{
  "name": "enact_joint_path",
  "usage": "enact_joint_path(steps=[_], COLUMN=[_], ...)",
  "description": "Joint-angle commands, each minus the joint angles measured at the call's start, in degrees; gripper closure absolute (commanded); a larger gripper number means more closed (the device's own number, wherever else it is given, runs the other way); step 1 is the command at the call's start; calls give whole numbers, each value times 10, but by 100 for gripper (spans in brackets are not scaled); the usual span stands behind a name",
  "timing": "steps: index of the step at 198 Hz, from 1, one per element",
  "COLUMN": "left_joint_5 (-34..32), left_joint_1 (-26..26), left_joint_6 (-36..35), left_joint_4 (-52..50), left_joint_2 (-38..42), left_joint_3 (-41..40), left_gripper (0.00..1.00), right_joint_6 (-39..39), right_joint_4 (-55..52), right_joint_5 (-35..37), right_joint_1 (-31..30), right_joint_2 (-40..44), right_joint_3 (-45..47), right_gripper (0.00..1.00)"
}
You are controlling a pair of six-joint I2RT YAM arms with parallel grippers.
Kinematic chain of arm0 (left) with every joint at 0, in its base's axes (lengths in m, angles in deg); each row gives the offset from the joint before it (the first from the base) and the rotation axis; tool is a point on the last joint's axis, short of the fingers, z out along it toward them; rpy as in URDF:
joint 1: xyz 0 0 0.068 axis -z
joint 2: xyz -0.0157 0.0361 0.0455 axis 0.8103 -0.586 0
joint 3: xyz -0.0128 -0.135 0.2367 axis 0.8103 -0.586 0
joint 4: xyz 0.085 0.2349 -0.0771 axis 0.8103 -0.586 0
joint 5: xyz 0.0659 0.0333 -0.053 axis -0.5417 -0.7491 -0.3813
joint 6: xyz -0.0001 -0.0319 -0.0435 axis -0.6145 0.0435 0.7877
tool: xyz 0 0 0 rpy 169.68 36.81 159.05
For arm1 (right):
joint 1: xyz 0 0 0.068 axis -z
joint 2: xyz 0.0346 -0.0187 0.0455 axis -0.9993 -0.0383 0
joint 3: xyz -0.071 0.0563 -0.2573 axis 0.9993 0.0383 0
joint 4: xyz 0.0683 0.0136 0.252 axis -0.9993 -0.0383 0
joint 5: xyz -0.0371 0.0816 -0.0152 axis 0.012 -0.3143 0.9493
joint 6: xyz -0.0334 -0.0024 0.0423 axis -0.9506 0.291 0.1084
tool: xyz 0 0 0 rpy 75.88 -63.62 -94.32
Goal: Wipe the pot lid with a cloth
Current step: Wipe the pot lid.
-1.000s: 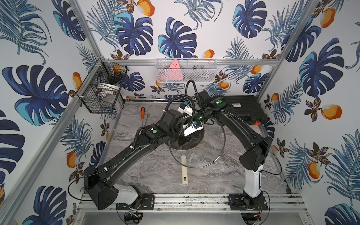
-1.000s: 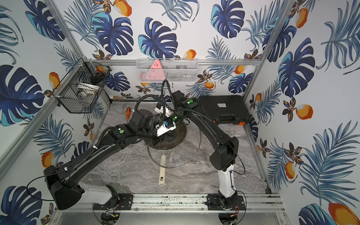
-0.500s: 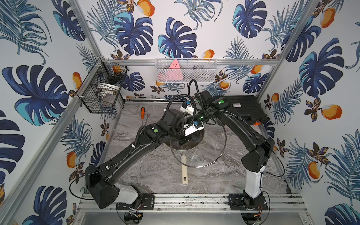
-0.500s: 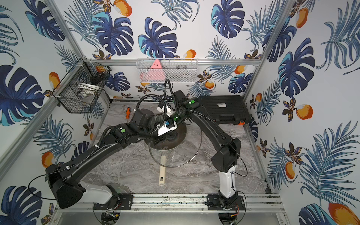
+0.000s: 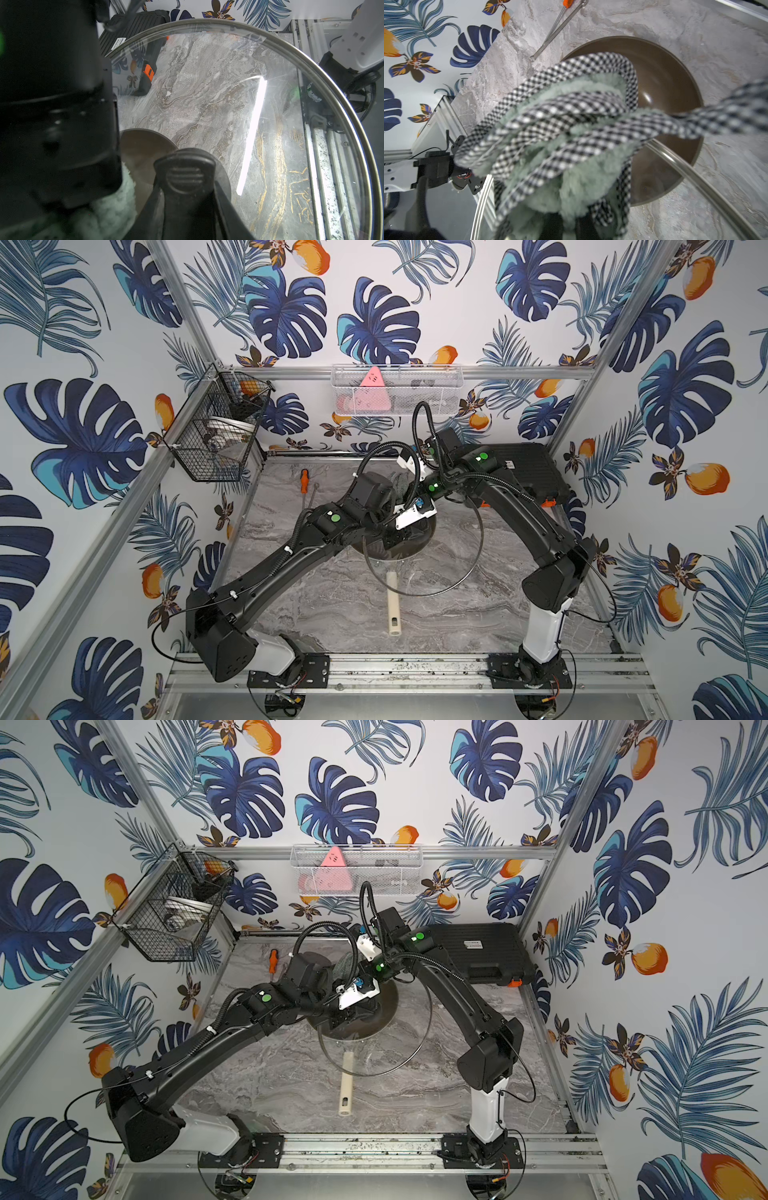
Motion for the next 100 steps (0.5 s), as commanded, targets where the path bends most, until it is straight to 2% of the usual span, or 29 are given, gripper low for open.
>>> enact_joint_path(steps=[1, 46, 100], left_joint_5=[-31, -63, -96], left_joint_1=[-1, -1, -1], left_joint_6=[-12, -12, -11], left_joint_4=[86, 76, 71], left_joint_2=[1, -9, -15], left_joint_3=[17, 24, 30], left_gripper=[100, 100, 100], right_joint_6=[-1, 3, 5], right_joint_4=[-51, -59, -61], right_joint_5=[86, 122, 122], right_joint_1=[4, 12, 27], right_joint_2=[6, 34, 58], right_joint_3=[5, 25, 50], right_gripper=[100, 100, 100])
